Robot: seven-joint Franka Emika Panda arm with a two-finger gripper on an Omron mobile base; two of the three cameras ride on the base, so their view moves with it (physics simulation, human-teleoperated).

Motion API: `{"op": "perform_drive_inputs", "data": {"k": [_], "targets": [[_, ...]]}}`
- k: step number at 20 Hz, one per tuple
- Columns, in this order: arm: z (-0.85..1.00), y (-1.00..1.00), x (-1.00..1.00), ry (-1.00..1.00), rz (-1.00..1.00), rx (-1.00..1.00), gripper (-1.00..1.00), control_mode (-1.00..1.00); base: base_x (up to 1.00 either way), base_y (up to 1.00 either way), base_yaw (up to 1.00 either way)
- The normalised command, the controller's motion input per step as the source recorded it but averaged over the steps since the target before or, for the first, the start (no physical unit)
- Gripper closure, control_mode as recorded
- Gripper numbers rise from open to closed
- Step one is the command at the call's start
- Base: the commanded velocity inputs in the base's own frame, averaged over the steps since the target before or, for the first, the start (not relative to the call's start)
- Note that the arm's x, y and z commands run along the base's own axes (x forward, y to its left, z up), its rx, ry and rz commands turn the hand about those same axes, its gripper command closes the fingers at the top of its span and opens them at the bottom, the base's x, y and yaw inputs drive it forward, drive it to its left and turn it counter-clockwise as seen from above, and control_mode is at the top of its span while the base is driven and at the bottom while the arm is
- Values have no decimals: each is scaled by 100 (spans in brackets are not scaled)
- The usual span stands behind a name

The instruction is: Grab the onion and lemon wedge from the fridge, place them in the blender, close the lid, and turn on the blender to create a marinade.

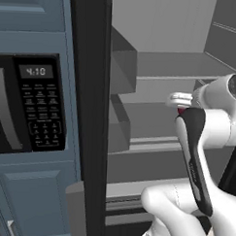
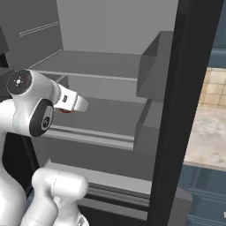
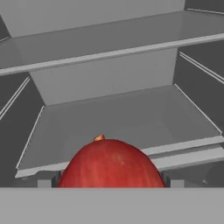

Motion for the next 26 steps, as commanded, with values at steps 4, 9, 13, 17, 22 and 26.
{"op": "perform_drive_inputs", "data": {"k": [4, 9, 13, 17, 22, 26], "targets": [[0, -2, 22, 0, 5, 2, 100, -100, 0, 0, 0], [0, 0, 0, 0, 0, 0, 100, 100, -29, -1, 5], [0, 0, 0, 0, 0, 0, 100, 100, -96, 0, 8], [0, 0, 0, 0, 0, 0, 100, 100, -100, -15, 1], [0, 0, 0, 0, 0, 0, 100, 100, -97, -58, -38], [0, 0, 0, 0, 0, 0, 100, 100, -64, -60, -61]]}}
